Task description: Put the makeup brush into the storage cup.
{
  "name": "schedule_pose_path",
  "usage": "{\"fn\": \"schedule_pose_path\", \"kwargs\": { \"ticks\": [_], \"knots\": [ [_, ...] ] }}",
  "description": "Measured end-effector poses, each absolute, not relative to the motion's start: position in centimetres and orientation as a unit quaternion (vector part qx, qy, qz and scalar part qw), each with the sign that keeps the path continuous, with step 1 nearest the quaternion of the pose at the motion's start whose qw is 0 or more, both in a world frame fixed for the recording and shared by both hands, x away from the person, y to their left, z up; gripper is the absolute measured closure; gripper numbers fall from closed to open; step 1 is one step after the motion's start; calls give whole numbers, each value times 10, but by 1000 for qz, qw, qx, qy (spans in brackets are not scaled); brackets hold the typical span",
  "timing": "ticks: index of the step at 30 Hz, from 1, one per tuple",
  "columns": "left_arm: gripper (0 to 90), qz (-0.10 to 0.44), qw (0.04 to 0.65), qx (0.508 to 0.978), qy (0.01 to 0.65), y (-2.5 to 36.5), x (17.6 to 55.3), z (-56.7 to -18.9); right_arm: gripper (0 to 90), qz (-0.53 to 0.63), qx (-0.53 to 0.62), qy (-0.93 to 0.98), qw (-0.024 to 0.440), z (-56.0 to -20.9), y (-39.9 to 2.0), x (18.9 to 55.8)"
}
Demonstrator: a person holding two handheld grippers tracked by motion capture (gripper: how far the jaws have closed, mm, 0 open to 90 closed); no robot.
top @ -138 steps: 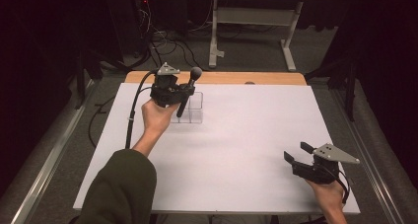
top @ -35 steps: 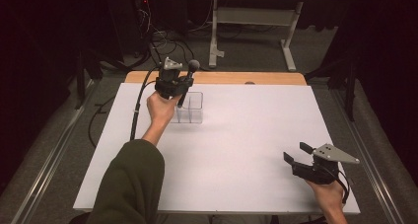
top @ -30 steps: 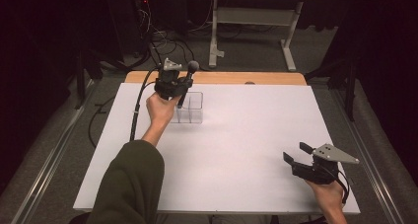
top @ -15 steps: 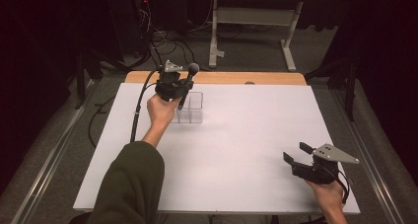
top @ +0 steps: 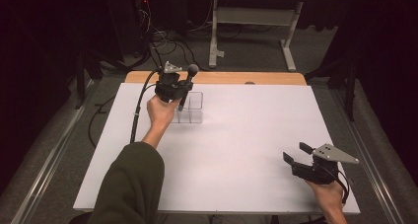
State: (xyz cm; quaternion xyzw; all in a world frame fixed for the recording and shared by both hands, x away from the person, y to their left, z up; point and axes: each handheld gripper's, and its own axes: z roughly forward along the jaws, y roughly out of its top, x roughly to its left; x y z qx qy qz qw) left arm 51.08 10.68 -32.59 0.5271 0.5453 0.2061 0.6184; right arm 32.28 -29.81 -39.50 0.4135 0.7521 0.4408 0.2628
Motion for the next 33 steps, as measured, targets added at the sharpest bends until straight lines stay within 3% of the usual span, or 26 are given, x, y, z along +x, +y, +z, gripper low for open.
{"fn": "schedule_pose_path", "kwargs": {
  "ticks": [33],
  "knots": [
    [701, 206, 606, 535, 551, 105, 512, -340, 311, 442, 414, 751, 264, -394, -298, 322]
  ]
}}
